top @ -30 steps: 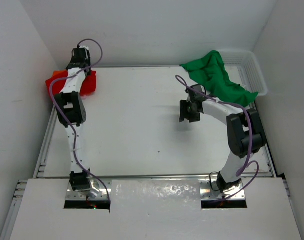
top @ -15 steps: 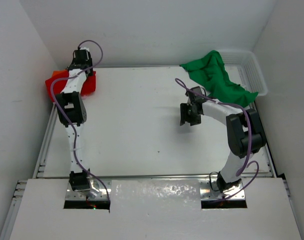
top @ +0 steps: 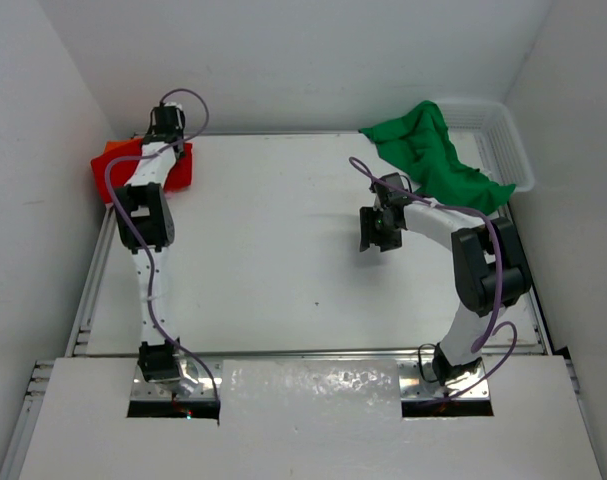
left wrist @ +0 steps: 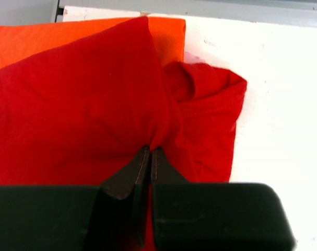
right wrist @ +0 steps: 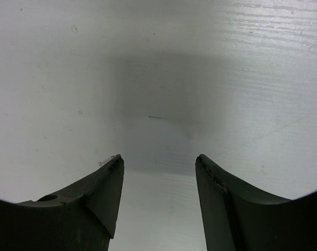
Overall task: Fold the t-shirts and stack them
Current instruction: Put the neatly folded tshirt into the corner of the board with the left arm
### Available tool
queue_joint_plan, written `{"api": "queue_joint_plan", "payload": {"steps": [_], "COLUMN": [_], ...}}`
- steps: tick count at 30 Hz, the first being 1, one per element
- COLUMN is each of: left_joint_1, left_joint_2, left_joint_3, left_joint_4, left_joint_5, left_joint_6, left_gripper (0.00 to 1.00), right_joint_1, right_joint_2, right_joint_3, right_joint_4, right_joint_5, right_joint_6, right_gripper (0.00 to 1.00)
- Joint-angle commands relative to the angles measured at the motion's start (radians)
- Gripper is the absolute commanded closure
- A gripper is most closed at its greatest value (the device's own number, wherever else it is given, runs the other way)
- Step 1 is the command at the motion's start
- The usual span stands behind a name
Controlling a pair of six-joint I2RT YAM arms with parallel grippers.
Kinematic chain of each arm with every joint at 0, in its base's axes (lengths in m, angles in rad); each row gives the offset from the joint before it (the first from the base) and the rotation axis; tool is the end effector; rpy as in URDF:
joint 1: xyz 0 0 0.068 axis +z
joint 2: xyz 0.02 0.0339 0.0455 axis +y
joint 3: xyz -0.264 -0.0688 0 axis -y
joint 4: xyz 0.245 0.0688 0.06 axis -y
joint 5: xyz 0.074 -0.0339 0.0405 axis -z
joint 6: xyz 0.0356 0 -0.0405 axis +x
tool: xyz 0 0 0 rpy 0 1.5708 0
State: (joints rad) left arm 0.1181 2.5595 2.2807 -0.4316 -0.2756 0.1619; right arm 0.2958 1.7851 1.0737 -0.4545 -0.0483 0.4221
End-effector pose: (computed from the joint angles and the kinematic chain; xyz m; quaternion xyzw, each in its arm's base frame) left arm 0.5695 0.0773 0.1783 -0.0376 0.9013 0.1813 0.3916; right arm 0.3286 0.1019 0.1562 0.0570 0.9776 0.0928 0.1799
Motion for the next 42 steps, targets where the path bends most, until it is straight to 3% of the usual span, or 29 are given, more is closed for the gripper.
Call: {"api": "queue_joint_plan", "payload": {"steps": [1, 11, 20, 26, 29, 34, 42], "left_joint_1": [-0.029, -0.103, -0.107, -0.107, -0.107, -0.107, -0.107], "left_joint_2": [-0.129, -0.222, -0.173, -0.101, -0.114, -0.196, -0.169], "left_joint_3": [-0.039, -0.128, -0.158, -0.15, -0.161, -0.201, -0.079], "left_joint_4": [0.077, 0.203, 0.146, 0.088, 0.071, 0.09, -0.044], "left_joint_5": [-0.007, -0.027, 0.013, -0.062, -0.007, 0.22, 0.271], "left_joint_6": [0.027, 0.113, 0.131, 0.169, 0.163, 0.137, 0.102], "left_gripper": [1.0, 1.0, 1.0, 0.57, 0.54, 0.52, 0.51], "right_joint_1": [-0.007, -0.007, -0.006, -0.007, -0.006, -0.007, -0.006], "right_joint_2": [-0.009, -0.009, -0.003, -0.006, -0.006, -0.001, -0.021], "right_joint_3": [0.009, 0.005, 0.012, 0.022, 0.022, 0.028, 0.022], "right_joint_4": [0.005, 0.007, 0.005, -0.004, -0.009, -0.01, -0.012], "right_joint_5": [0.015, 0.019, 0.018, 0.022, 0.024, 0.022, 0.036], "right_joint_6": [-0.008, -0.011, -0.016, -0.019, -0.02, -0.017, -0.022], "right_gripper": [0.45, 0.45, 0.45, 0.45, 0.45, 0.45, 0.45]}}
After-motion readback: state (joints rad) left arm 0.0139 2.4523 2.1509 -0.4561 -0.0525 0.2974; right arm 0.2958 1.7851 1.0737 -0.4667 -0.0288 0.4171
